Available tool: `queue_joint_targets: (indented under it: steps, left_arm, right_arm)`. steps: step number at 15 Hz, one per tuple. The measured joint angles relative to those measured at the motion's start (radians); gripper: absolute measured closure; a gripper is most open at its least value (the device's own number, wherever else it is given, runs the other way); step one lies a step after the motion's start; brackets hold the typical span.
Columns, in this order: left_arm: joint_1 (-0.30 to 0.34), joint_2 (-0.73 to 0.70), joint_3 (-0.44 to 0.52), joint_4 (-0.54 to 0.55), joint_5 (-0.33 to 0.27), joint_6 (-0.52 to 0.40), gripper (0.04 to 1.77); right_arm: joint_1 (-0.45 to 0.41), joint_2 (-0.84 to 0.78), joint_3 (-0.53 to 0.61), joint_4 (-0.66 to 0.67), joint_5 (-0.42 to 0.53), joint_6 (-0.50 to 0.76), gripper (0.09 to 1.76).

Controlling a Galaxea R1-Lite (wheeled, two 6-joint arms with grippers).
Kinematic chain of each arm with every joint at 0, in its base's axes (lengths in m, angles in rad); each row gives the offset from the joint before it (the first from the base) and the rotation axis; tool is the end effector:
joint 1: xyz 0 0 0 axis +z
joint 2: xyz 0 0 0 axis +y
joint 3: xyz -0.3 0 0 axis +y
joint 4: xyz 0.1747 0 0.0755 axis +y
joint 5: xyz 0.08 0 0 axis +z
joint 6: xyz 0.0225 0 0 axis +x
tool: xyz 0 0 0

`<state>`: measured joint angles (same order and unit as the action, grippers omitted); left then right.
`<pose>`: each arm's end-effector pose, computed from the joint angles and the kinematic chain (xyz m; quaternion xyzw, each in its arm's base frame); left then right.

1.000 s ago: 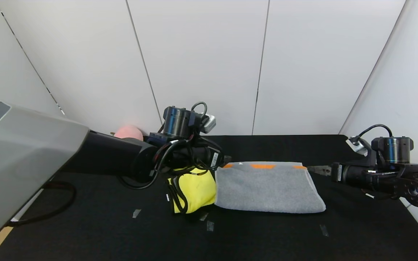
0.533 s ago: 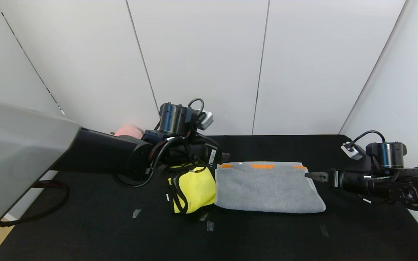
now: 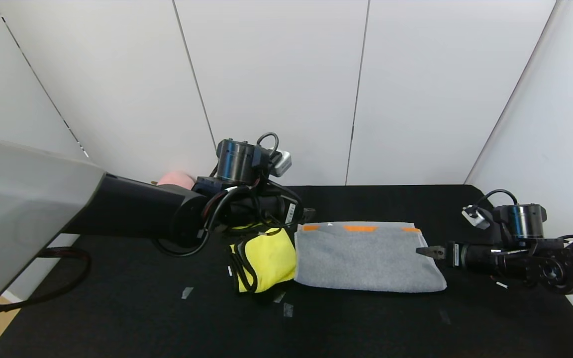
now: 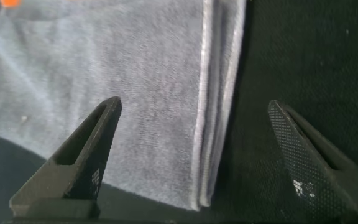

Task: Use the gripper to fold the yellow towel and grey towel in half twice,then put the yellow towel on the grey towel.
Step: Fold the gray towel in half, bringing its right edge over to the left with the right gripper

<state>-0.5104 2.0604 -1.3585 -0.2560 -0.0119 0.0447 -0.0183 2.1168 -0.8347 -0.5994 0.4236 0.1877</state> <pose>0.3626 -0.2033 0.1654 0.0756 0.2086 -0.2565 0.9407 0.3560 0.0027 0.0470 0.1595 0.3430 0.1582 0.9121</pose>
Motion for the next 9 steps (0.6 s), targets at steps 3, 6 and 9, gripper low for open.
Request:
queue_joint_targets:
  steps: [3,6,9]
  left_arm:
    - [0.000,-0.007,0.001,0.000,0.000,-0.001,0.11]
    - [0.000,-0.011,0.002,0.000,0.000,-0.001,0.11]
    - [0.000,-0.012,0.003,0.000,0.000,0.000,0.10]
  right_arm:
    - [0.037,0.016,0.015,-0.004,-0.026,0.001,0.15]
    - [0.055,0.020,0.026,-0.009,-0.027,0.001,0.15]
    - [0.066,0.020,0.034,-0.011,-0.026,0.002,0.15]
